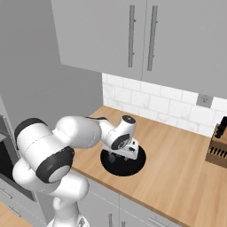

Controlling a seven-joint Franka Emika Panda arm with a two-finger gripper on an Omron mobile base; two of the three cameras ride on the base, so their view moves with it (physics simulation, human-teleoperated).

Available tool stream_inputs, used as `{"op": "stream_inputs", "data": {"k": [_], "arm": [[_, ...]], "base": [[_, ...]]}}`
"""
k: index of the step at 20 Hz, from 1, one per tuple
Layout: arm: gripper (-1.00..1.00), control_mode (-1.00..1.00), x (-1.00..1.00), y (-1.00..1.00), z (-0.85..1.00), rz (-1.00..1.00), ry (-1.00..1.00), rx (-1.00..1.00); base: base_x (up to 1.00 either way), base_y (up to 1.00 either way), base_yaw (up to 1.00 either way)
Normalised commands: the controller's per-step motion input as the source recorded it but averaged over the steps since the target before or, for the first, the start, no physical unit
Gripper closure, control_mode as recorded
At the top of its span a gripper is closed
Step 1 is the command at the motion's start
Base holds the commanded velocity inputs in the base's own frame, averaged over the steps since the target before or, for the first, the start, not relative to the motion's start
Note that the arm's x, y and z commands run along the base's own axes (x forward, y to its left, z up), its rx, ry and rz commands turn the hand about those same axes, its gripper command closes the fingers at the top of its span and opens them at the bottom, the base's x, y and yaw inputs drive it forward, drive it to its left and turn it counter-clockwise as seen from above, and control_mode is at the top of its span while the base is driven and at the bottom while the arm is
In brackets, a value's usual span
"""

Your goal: Grab a lemon wedge from the fridge and one ice cube from the ice bowl, and put them in the glass of lemonade.

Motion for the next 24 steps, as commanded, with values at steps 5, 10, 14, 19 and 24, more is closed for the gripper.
{"op": "stream_inputs", "data": {"k": [5, 10, 14, 19, 24], "arm": [[-1.0, -1.0, -0.05, 0.17, 0.0, 0.0, 0.03, -0.05], [-1.0, -1.0, 0.03, 0.21, -0.1, 0.0, 0.0, -0.09], [-1.0, -1.0, 0.0, 0.0, -0.29, 0.0, 0.0, -0.15], [-1.0, -1.0, 0.01, -0.08, -0.06, 0.0, 0.0, -0.11], [-1.0, -1.0, 0.0, -0.38, -0.04, -0.02, 0.0, -0.02]], "base": [[0.0, 0.0, 0.0], [0.0, 0.0, 0.0], [0.0, 0.0, 0.0], [0.0, 0.0, 0.0], [0.0, 0.0, 0.0]]}}
